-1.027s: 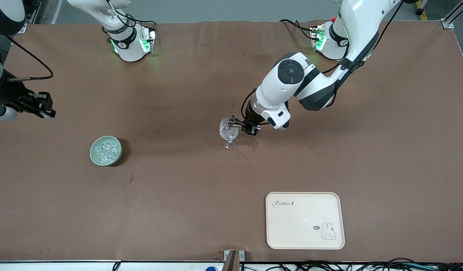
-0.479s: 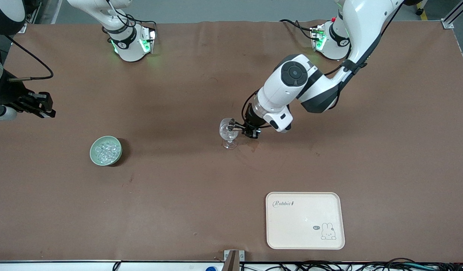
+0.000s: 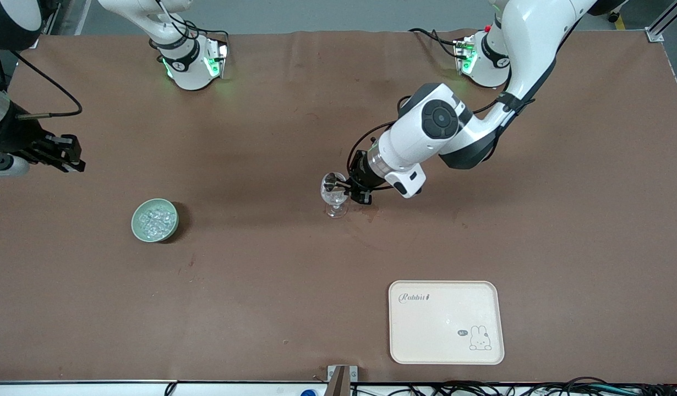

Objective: Pour wine and add ice with both arms
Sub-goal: 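Move the jigger to the tray while the right gripper brings ice over the glass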

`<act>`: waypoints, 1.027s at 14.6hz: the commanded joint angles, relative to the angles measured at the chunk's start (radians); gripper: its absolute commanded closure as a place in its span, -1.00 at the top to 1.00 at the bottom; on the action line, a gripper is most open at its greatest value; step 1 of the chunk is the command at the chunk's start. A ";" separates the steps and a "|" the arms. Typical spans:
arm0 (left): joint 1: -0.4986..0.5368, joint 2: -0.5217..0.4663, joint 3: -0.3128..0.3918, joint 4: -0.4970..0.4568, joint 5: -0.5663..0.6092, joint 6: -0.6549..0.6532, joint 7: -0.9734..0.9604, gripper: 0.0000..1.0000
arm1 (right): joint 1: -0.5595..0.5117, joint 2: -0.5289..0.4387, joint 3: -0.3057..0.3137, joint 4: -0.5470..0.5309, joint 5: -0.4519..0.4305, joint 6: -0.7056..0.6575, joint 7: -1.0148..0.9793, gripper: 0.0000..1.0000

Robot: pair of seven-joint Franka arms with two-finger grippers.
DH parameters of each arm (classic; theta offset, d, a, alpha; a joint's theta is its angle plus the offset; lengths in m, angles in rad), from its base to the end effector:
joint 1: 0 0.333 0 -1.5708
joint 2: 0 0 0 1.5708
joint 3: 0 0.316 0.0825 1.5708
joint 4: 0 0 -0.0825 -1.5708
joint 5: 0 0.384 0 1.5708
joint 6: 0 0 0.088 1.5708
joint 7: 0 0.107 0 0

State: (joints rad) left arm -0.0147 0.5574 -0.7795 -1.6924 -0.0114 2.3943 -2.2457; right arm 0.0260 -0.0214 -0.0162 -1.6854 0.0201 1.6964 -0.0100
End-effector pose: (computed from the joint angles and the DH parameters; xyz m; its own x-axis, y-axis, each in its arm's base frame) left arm 0.5344 -0.4367 0.3806 -0.0310 0.8883 -0.4583 0.9992 0.0159 -0.0370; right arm 0.5571 0.0073 0.5930 0.9993 0.0173 0.0326 0.0179 -0.9996 -0.0200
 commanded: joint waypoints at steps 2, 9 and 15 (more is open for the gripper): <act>0.082 0.018 -0.015 0.075 -0.197 -0.010 0.210 -0.99 | 0.081 0.003 -0.002 0.013 0.046 0.002 0.149 -0.72; 0.208 0.208 -0.015 0.310 -0.343 -0.010 0.421 -0.99 | 0.250 0.070 -0.002 0.027 0.066 0.121 0.407 -0.75; 0.350 0.326 -0.010 0.353 -0.669 -0.009 0.893 -0.99 | 0.466 0.314 -0.004 0.191 0.049 0.195 0.721 -0.78</act>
State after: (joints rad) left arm 0.2991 0.8327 -0.7745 -1.3702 -0.6010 2.3937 -1.4822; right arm 0.4339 0.1881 -0.0082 -1.6015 0.0773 1.9013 0.6316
